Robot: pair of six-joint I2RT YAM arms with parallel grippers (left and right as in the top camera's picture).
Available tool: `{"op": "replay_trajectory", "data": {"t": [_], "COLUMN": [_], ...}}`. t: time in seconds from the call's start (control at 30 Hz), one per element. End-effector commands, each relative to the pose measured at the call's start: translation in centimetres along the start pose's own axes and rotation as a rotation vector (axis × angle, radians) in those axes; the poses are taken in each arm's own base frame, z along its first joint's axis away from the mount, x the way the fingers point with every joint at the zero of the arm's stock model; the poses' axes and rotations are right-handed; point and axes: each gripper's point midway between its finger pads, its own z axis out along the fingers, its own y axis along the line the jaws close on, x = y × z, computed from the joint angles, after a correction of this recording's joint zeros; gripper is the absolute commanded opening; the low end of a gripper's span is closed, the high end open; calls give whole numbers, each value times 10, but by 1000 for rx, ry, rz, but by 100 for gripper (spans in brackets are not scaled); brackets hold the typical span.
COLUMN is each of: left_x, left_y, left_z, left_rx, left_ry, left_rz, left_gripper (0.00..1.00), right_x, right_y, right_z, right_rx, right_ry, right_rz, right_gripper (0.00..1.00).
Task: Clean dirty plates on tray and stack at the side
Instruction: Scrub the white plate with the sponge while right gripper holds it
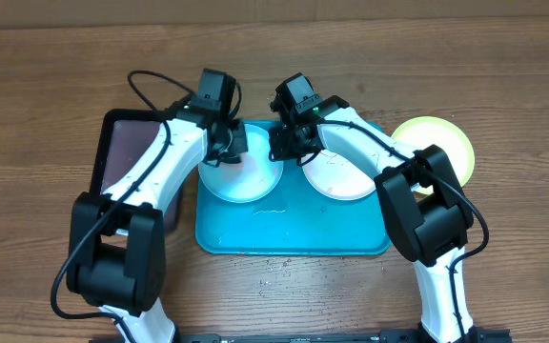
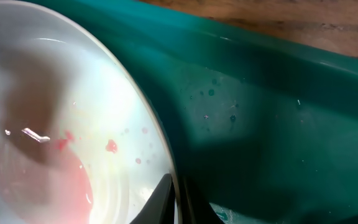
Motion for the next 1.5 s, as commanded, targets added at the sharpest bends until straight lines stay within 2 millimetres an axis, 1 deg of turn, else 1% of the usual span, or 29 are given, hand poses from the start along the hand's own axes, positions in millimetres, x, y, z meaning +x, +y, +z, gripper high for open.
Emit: {"op": "replay_trajectory", "data": {"t": [0.0, 0.13, 0.2, 0.33, 0.43, 0.5, 0.63, 0.7, 0.77, 0.83, 0.93, 1.03, 1.1, 1.23, 1.37, 1.47], "left_x": [11, 17, 21, 30, 34, 36, 31, 24, 16, 9, 4, 8, 12, 22, 36, 47], "left_y": [-32, -41, -39, -26, -10, 4, 36, 44, 46, 42, 30, 10, 2, -5, -8, -4], "left_z": [2, 15, 24, 44, 51, 48, 27, 14, 2, -12, -25, -29, -24, -7, 16, 32], "left_rx": [95, 96, 86, 36, -13, -65, -174, -190, -180, -144, -83, 11, 36, 28, 10, -15], "left_ry": [33, 47, 66, 111, 137, 147, 125, 96, 66, 35, 10, 29, 47, 88, 147, 194], "left_rz": [14, 14, -4, -31, -58, -85, -119, -127, -124, -97, -52, -28, 1, 27, 45, 58], "left_gripper": [4, 4, 4, 4, 4, 4, 4, 4, 4, 4, 4, 4, 4, 5, 4, 4], "right_x": [1, 1, 1, 1, 1, 1, 1, 1, 1, 1, 1, 1, 1, 1, 1, 1], "right_y": [2, 2, 2, 2, 2, 2, 2, 2, 2, 2, 2, 2, 2, 2, 2, 2], "right_z": [5, 5, 5, 5, 5, 5, 5, 5, 5, 5, 5, 5, 5, 5, 5, 5], "right_rx": [-4, -4, -4, -4, -4, -4, -4, -4, -4, -4, -4, -4, -4, -4, -4, -4], "right_ry": [9, 9, 9, 11, 11, 11, 11, 10, 10, 10, 10, 10, 10, 10, 10, 11], "right_rz": [3, 3, 2, 3, 3, 3, 3, 3, 3, 3, 3, 7, 7, 7, 7, 7], "right_gripper": [6, 6, 6, 6, 6, 6, 6, 6, 6, 6, 6, 6, 6, 6, 6, 6]}}
